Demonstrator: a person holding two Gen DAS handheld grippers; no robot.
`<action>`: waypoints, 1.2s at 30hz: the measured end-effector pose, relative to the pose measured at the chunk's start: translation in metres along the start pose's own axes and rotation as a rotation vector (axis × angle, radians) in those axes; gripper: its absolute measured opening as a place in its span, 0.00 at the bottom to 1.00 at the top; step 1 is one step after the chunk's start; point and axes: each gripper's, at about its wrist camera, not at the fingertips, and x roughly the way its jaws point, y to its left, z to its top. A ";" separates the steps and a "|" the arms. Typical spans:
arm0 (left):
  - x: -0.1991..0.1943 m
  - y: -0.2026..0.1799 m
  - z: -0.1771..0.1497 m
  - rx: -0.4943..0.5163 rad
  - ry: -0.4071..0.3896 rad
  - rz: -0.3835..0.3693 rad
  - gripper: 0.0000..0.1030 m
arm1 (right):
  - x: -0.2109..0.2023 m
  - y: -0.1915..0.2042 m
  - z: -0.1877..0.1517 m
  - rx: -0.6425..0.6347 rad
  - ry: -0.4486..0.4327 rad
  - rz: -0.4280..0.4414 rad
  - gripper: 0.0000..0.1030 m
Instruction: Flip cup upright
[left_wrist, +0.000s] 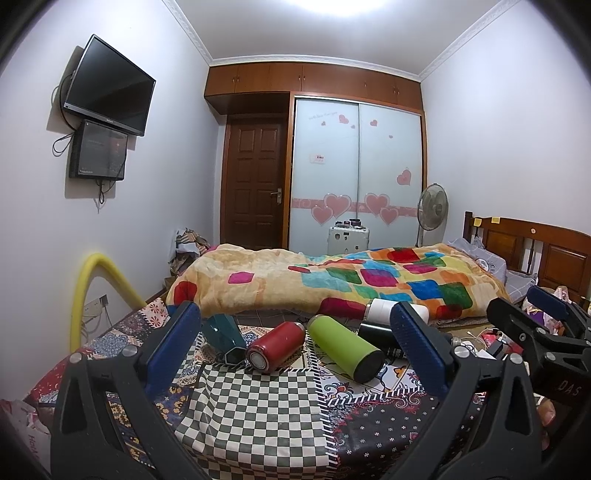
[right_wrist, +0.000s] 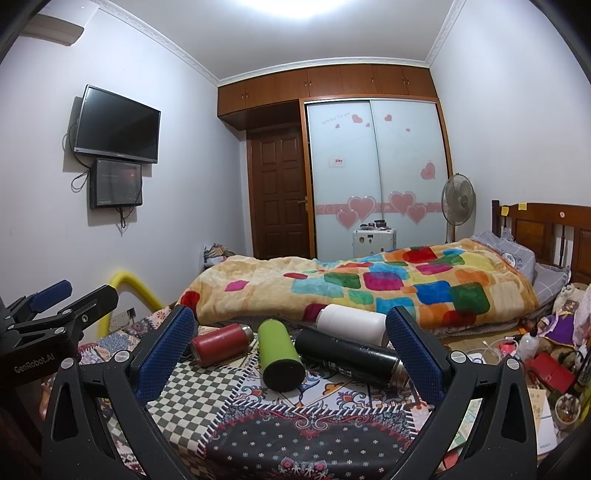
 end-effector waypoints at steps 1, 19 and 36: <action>0.000 0.000 0.000 0.000 0.001 -0.002 1.00 | 0.000 -0.001 0.000 0.000 0.000 0.000 1.00; 0.002 0.000 -0.001 -0.004 0.001 -0.005 1.00 | 0.000 -0.001 0.001 0.004 0.001 0.000 1.00; 0.003 0.000 -0.002 -0.002 0.005 -0.007 1.00 | -0.002 -0.006 -0.001 0.008 0.000 0.003 1.00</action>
